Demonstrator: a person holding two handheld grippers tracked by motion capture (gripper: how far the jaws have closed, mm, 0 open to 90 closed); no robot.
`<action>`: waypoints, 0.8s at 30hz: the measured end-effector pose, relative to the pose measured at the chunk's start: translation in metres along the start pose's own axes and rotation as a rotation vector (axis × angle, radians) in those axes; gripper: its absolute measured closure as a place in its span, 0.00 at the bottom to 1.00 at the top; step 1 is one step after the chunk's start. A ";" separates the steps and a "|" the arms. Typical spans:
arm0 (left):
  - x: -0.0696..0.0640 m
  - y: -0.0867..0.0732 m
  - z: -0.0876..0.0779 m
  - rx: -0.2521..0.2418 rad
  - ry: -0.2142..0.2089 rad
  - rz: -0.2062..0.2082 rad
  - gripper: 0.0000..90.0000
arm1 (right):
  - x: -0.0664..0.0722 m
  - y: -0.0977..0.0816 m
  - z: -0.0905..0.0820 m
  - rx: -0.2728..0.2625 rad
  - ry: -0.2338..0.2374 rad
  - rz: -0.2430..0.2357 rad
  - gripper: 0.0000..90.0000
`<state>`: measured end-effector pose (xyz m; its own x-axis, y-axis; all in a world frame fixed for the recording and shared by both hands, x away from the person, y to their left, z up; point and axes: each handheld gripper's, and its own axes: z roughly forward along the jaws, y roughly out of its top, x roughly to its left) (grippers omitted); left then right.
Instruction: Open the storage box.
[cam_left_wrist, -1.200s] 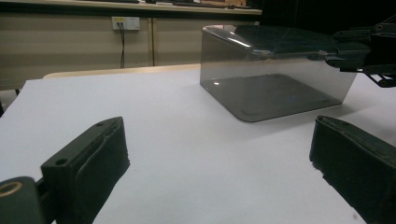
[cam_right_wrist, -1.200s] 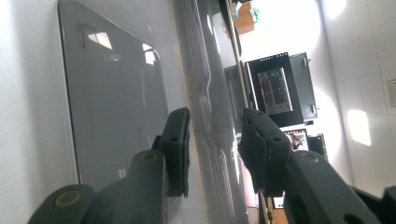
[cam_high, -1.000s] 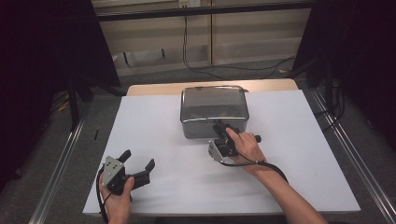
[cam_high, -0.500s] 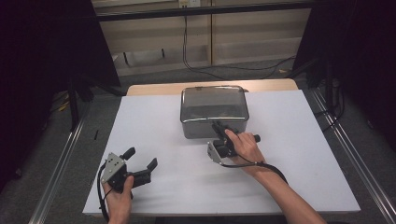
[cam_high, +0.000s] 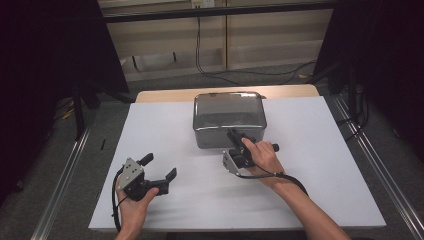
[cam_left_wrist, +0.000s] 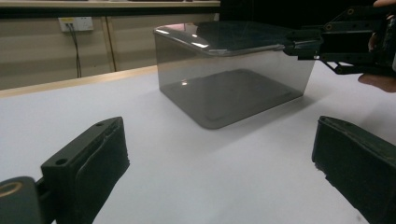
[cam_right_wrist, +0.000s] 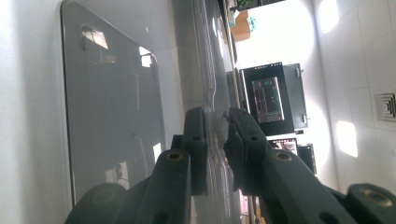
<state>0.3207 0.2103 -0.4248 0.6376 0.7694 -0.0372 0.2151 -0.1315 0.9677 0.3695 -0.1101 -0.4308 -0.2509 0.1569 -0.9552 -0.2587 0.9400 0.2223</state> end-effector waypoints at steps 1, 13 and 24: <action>0.000 0.001 0.002 0.001 0.000 -0.001 0.04 | 0.000 0.000 0.000 -0.001 0.000 0.001 0.87; 0.002 0.007 0.028 0.000 -0.017 0.022 0.04 | -0.004 -0.001 -0.001 -0.007 -0.005 0.013 0.87; 0.006 0.019 0.051 -0.022 -0.039 0.033 0.05 | -0.009 -0.001 -0.001 -0.013 -0.020 0.020 0.88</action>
<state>0.3661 0.1805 -0.4194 0.6724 0.7401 -0.0145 0.1777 -0.1424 0.9737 0.3707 -0.1124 -0.4223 -0.2378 0.1814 -0.9542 -0.2665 0.9325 0.2437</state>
